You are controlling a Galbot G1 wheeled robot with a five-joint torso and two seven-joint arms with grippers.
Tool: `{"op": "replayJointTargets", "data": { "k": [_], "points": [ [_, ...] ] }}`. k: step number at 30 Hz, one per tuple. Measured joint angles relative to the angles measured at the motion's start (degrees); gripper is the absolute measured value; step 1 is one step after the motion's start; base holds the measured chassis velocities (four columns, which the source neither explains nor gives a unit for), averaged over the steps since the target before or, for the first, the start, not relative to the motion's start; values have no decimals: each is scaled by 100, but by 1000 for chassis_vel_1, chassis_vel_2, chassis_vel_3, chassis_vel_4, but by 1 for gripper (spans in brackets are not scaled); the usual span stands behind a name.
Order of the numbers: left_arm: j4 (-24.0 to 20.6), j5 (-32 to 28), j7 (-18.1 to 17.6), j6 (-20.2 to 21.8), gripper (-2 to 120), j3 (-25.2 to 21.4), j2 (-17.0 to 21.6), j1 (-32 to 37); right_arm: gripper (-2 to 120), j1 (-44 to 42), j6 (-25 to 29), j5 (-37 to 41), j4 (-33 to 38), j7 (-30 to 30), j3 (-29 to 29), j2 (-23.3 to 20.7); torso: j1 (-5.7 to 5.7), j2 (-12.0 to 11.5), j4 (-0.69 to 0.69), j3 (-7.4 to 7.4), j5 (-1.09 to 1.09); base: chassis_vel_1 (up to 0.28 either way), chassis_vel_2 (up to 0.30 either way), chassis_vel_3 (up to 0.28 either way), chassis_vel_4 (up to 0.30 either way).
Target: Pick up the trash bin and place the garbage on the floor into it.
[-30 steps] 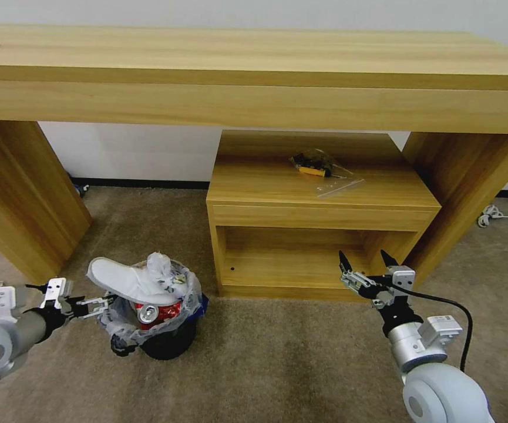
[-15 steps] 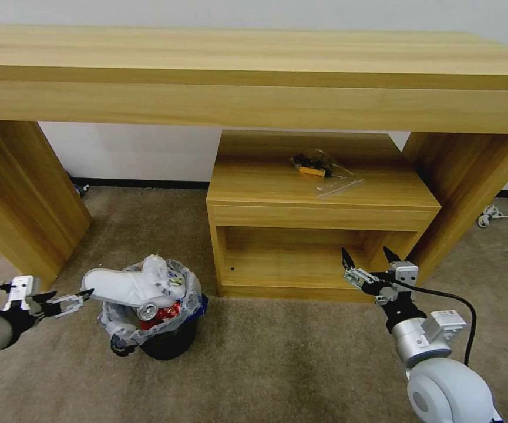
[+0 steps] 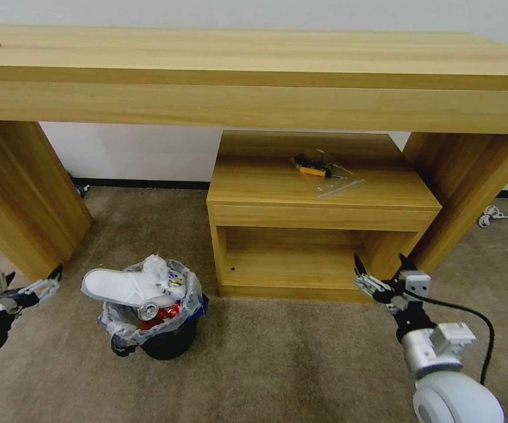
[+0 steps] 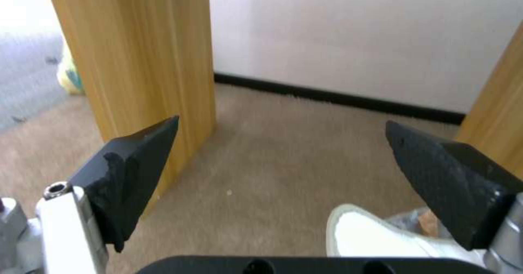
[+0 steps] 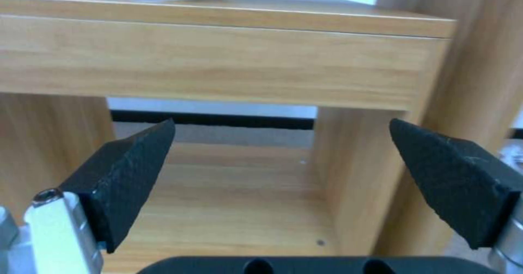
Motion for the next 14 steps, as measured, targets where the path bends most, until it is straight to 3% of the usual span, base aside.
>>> {"op": "replayJointTargets", "data": {
  "k": [5,8,14],
  "points": [
    [-93,301,289,-477,100,139,-336,158,100,-390,88,-204,190,51,80,190,0,0,0,0,1,0,0,0,0],
    [-260,525,623,-909,100,210,-726,446,100,-825,331,-556,383,75,3,493,0,0,1,-1,0,0,0,0,0],
    [-493,793,840,-1215,100,329,-1068,823,100,-1382,848,-977,553,123,-155,785,-1,0,1,-1,0,0,0,0,0]
  ]
}}
